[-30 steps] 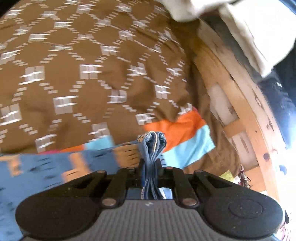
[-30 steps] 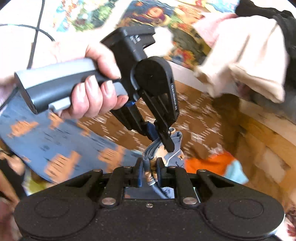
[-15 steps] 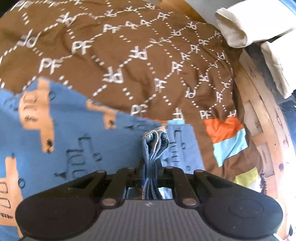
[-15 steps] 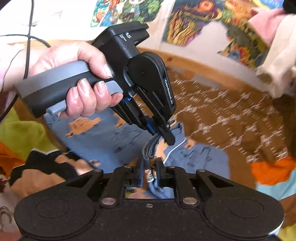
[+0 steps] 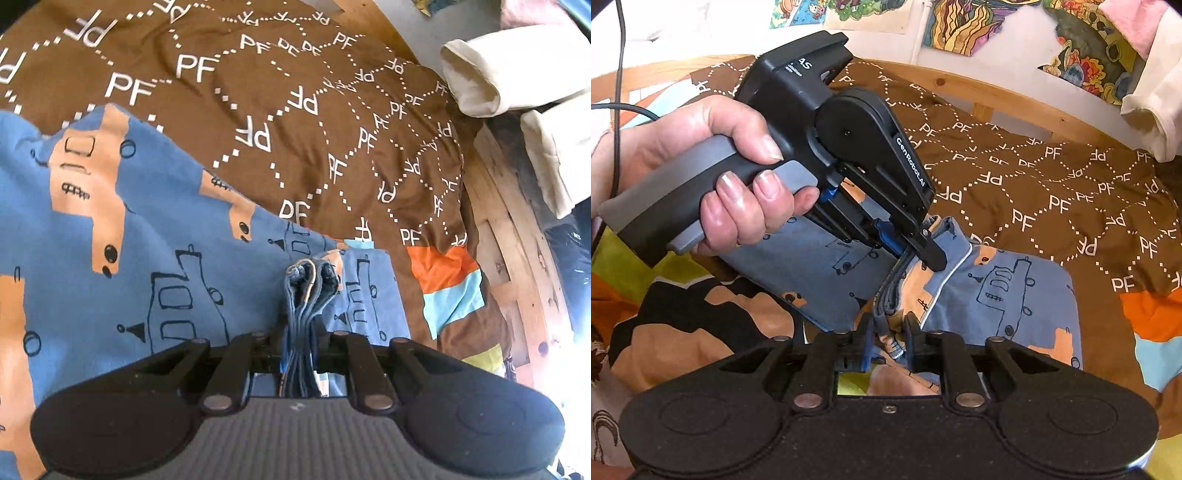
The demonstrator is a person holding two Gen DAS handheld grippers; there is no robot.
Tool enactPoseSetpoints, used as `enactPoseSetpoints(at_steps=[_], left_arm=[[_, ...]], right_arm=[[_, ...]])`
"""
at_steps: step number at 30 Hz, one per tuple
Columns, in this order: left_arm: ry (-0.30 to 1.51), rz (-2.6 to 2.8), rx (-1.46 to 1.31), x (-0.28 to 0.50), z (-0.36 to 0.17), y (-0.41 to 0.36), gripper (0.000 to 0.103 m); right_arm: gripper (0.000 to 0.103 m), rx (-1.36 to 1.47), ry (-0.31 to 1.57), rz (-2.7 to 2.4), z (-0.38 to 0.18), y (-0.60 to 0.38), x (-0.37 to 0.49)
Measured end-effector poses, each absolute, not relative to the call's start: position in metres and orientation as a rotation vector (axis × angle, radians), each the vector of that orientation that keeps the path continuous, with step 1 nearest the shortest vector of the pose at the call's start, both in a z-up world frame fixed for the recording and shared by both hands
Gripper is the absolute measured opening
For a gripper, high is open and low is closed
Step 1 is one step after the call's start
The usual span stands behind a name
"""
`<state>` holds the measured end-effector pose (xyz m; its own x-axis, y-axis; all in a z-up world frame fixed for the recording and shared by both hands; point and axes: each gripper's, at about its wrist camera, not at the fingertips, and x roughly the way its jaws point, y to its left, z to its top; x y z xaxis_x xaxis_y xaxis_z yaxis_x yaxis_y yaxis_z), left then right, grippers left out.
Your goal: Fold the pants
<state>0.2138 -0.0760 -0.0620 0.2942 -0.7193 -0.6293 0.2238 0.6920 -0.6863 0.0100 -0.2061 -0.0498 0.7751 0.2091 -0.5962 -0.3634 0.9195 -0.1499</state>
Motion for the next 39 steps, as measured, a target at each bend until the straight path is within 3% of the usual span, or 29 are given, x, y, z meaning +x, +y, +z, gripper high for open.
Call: enactPoseSetpoints(at_steps=[13, 22, 32, 34, 39], left_arm=[[1.124, -0.647, -0.553, 0.214, -0.062, -0.075, 0.014], [1.126, -0.636, -0.538, 0.212, -0.06, -0.076, 0.014], [1.131, -0.633, -0.533, 0.214, -0.06, -0.077, 0.014], [1.129, -0.633, -0.518, 0.214, -0.059, -0.078, 0.013], [1.107, -0.638, -0.463, 0.21, -0.05, -0.081, 0.011]], right_arm=[[0.043, -0.327, 0.627, 0.277, -0.055, -0.201, 0.017], [0.046, -0.354, 0.604, 0.261, -0.054, -0.194, 0.02], [0.029, -0.439, 0.592, 0.263, -0.059, -0.184, 0.015], [0.017, -0.461, 0.595, 0.25, -0.06, -0.182, 0.015], [0.014, -0.416, 0.604, 0.239, -0.055, -0.188, 0.016]])
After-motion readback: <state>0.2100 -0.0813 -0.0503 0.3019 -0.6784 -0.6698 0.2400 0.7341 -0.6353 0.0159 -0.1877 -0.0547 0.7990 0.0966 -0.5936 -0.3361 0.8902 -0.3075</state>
